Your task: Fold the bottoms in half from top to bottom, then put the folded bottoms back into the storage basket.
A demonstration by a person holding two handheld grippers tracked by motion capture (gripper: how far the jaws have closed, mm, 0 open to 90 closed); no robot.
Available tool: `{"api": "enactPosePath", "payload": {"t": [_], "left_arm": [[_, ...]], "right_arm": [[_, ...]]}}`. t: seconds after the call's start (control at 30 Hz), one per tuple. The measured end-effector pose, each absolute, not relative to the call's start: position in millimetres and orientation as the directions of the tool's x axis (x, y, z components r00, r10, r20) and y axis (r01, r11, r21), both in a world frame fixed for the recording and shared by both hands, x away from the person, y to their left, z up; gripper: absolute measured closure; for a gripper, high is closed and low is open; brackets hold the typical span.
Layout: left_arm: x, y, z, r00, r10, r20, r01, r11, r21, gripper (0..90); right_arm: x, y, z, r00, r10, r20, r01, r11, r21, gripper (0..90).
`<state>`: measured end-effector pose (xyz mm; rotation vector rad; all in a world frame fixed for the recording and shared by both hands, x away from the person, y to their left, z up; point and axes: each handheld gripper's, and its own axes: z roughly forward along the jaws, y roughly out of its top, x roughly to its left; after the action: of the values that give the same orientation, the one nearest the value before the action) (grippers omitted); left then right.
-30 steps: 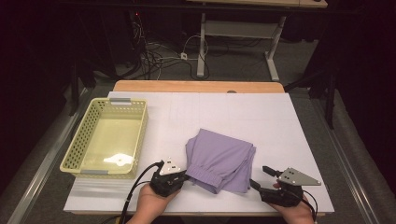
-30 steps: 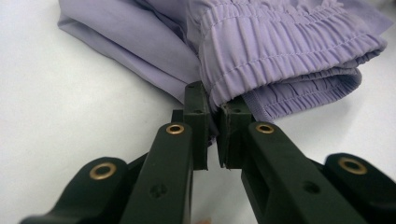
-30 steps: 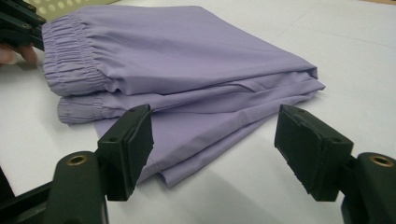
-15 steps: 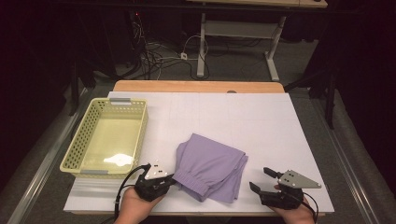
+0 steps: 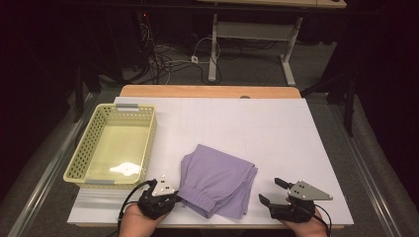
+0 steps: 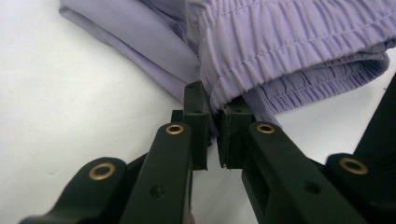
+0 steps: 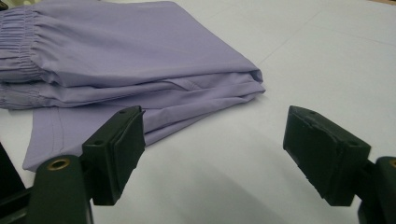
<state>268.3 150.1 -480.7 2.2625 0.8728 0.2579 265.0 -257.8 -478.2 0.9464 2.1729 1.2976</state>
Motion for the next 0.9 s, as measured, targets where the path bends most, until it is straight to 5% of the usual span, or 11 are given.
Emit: {"api": "enactPosePath", "payload": {"t": [0.27, 0.43, 0.9], "left_arm": [[273.8, 155.2, -484.2, 0.756, 0.644, -0.117, 0.539, -0.511, 0.669, 81.9], [280.1, 169.5, -494.3, 0.744, 0.617, -0.256, 0.582, -0.411, 0.702, 81.9], [276.2, 168.4, -495.6, 0.748, 0.625, -0.224, 0.560, -0.413, 0.718, 81.9]], "right_arm": [[271.0, -251.5, -474.8, -0.670, 0.742, -0.021, 0.327, 0.320, 0.889, 21.5], [286.1, -243.3, -472.6, -0.665, 0.747, -0.008, 0.341, 0.312, 0.887, 22.0], [356.1, -224.9, -469.7, -0.595, 0.797, 0.104, 0.493, 0.260, 0.830, 35.0]]}}
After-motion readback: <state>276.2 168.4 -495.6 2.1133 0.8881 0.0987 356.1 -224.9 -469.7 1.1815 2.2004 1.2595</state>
